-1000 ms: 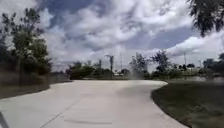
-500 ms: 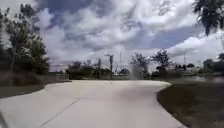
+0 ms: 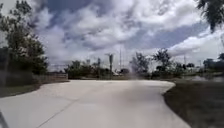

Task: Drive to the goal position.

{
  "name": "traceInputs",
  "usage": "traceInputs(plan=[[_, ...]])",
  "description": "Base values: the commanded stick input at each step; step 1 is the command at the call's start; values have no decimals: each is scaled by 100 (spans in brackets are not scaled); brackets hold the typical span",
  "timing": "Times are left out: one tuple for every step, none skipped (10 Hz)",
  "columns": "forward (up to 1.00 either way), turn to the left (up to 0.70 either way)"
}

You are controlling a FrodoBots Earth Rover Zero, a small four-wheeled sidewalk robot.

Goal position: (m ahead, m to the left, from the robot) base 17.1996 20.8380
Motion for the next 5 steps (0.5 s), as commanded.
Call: traceInputs(plan=[[69, 1], [69, 1], [69, 1], [69, 1], [69, 1]])
